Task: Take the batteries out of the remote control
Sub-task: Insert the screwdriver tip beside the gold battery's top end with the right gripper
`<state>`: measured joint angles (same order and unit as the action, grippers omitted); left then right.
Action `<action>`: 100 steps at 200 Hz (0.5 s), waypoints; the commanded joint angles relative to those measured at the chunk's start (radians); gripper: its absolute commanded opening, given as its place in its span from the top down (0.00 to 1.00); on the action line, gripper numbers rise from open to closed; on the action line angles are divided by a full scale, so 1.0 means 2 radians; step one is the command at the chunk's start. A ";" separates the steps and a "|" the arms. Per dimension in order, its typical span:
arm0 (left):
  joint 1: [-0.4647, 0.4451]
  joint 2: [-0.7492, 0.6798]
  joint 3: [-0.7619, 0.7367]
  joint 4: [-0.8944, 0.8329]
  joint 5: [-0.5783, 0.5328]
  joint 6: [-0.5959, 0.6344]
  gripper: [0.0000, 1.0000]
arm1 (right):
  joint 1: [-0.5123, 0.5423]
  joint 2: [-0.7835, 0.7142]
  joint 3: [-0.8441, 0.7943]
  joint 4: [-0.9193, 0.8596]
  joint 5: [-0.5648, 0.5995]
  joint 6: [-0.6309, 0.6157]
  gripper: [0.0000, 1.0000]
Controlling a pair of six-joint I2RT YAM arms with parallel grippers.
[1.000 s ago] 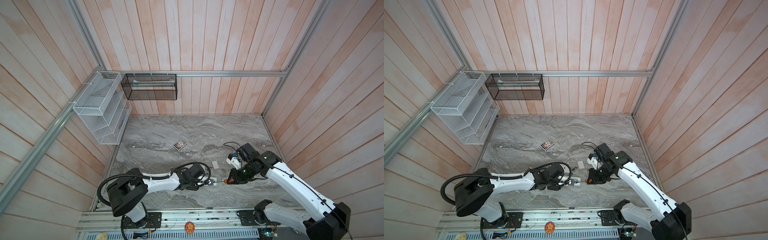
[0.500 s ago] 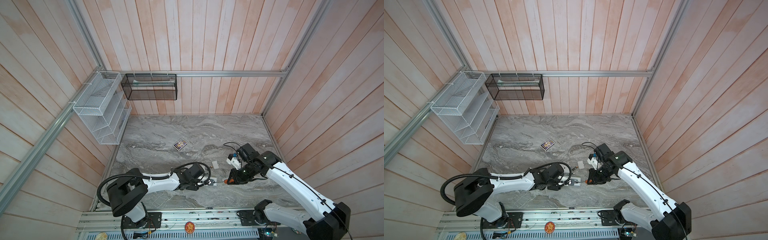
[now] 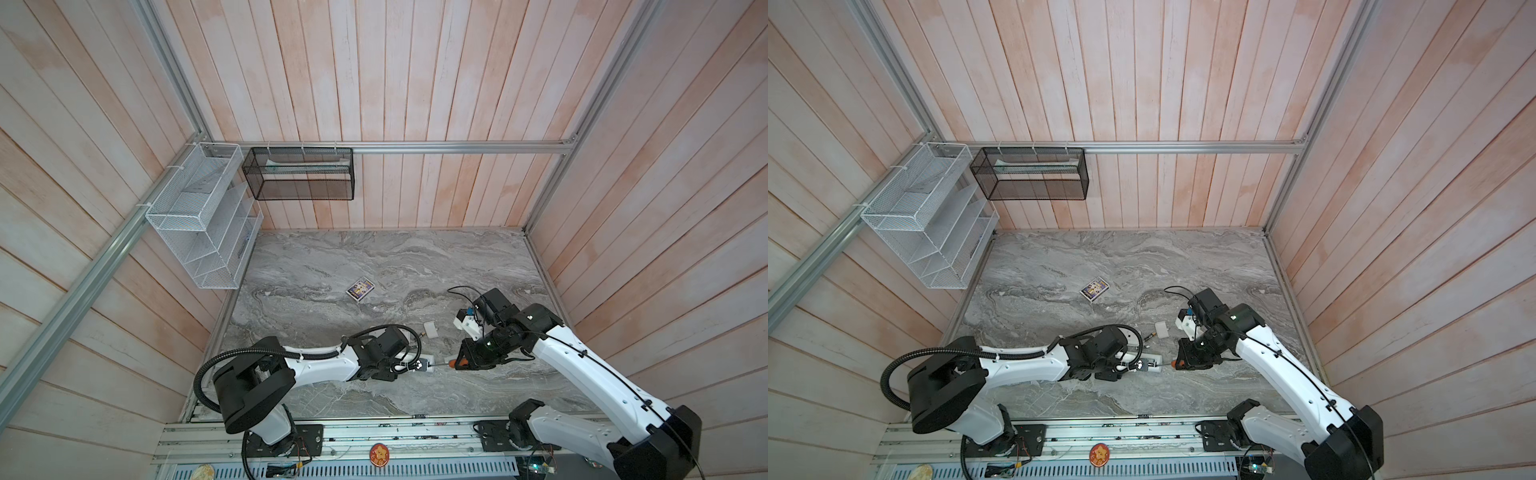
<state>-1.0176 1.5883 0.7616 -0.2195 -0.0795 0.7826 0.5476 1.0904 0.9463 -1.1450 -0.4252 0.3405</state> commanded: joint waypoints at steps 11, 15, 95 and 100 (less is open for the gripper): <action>0.002 0.029 -0.035 -0.075 -0.014 0.014 1.00 | 0.002 0.008 -0.009 0.005 0.002 -0.001 1.00; 0.002 0.028 -0.034 -0.075 -0.014 0.013 1.00 | 0.002 0.009 -0.009 0.006 0.001 -0.002 1.00; 0.002 0.028 -0.036 -0.076 -0.013 0.014 1.00 | 0.002 0.007 -0.027 0.033 -0.032 -0.008 1.00; 0.002 0.028 -0.035 -0.076 -0.012 0.015 1.00 | 0.002 0.007 -0.027 0.034 -0.034 -0.009 1.00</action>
<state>-1.0172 1.5860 0.7593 -0.2203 -0.0860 0.7826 0.5465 1.0924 0.9287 -1.1248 -0.4526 0.3393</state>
